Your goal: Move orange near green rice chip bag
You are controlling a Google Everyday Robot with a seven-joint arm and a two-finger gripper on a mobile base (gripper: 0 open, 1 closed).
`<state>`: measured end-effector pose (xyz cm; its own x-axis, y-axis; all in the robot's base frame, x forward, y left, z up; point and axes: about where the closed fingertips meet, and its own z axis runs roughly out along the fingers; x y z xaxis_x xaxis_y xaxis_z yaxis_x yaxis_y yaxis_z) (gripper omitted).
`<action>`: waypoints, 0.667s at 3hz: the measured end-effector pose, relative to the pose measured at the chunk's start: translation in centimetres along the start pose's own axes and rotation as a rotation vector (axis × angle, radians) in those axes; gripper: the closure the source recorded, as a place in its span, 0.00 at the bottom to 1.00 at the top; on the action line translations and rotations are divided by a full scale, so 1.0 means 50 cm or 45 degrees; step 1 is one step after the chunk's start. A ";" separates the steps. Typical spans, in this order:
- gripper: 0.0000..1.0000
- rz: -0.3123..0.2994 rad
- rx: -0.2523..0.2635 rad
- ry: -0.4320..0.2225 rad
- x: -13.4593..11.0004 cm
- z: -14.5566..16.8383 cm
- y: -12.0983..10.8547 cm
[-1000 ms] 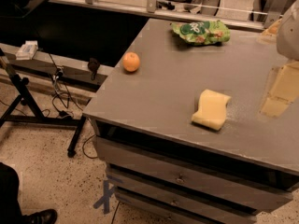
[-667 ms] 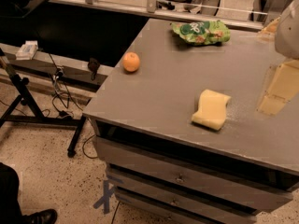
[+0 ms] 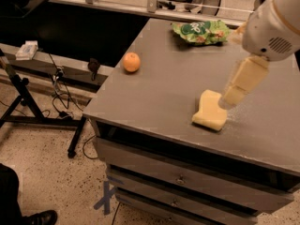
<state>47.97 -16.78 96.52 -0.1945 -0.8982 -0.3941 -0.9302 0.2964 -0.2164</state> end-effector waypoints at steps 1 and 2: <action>0.00 0.011 -0.033 -0.145 -0.055 0.067 -0.013; 0.00 0.052 -0.031 -0.312 -0.112 0.134 -0.041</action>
Offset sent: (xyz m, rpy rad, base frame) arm 0.1030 0.1055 -0.0473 0.4498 -0.1183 0.0017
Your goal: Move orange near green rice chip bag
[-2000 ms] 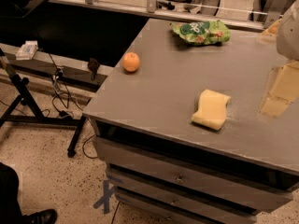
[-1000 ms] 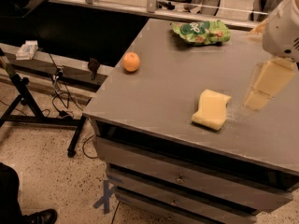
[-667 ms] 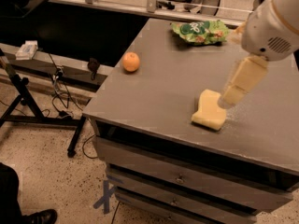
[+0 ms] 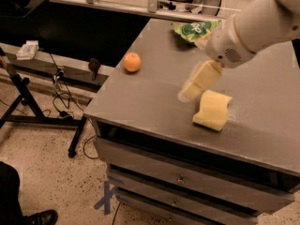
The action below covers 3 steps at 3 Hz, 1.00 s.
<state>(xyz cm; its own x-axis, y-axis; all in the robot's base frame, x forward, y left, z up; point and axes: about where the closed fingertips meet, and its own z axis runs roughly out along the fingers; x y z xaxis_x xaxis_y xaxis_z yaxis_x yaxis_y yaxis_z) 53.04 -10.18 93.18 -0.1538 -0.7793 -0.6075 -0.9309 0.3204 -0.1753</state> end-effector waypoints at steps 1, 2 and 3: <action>0.00 0.002 0.048 -0.041 -0.018 0.004 -0.020; 0.00 0.000 0.042 -0.037 -0.018 0.004 -0.017; 0.00 0.018 0.071 -0.060 -0.028 -0.001 -0.022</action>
Offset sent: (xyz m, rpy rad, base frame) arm 0.0123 0.0050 0.0059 0.0267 -0.0411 -0.0198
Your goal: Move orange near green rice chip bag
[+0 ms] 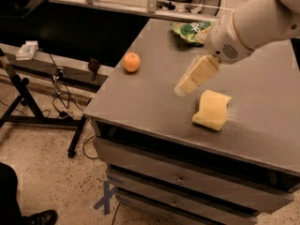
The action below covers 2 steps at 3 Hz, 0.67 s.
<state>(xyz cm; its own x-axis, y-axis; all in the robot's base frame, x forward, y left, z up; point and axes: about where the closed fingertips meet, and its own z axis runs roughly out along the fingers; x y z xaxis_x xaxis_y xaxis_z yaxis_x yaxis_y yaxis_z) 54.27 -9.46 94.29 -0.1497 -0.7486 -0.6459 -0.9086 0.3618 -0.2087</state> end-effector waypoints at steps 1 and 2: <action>0.00 0.008 -0.014 -0.096 -0.041 0.080 0.002; 0.00 0.037 -0.007 -0.214 -0.094 0.162 -0.017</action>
Offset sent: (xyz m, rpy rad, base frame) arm 0.1024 0.1381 -0.0536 0.3329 -0.0557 0.0033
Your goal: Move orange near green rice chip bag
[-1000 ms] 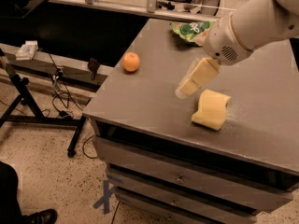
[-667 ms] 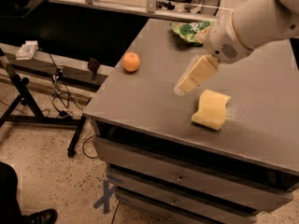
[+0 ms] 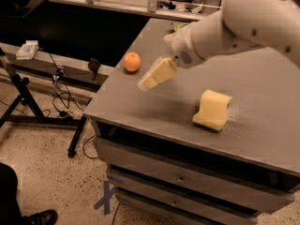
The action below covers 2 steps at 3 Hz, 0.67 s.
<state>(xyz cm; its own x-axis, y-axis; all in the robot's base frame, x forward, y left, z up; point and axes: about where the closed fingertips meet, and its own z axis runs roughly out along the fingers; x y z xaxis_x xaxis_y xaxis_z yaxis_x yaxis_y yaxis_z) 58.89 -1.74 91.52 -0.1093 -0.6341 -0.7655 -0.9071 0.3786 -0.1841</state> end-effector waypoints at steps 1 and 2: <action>0.00 0.032 0.017 -0.119 -0.041 0.099 -0.032; 0.00 0.046 0.020 -0.175 -0.055 0.182 -0.049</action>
Offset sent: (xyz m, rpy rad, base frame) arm 0.0967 0.1029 -0.0552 0.1920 -0.0520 -0.0170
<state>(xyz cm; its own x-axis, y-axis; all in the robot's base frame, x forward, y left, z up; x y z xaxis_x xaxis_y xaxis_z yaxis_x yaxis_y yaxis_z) 65.12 5.23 88.48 -0.0844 -0.5219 -0.8488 -0.8969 0.4110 -0.1635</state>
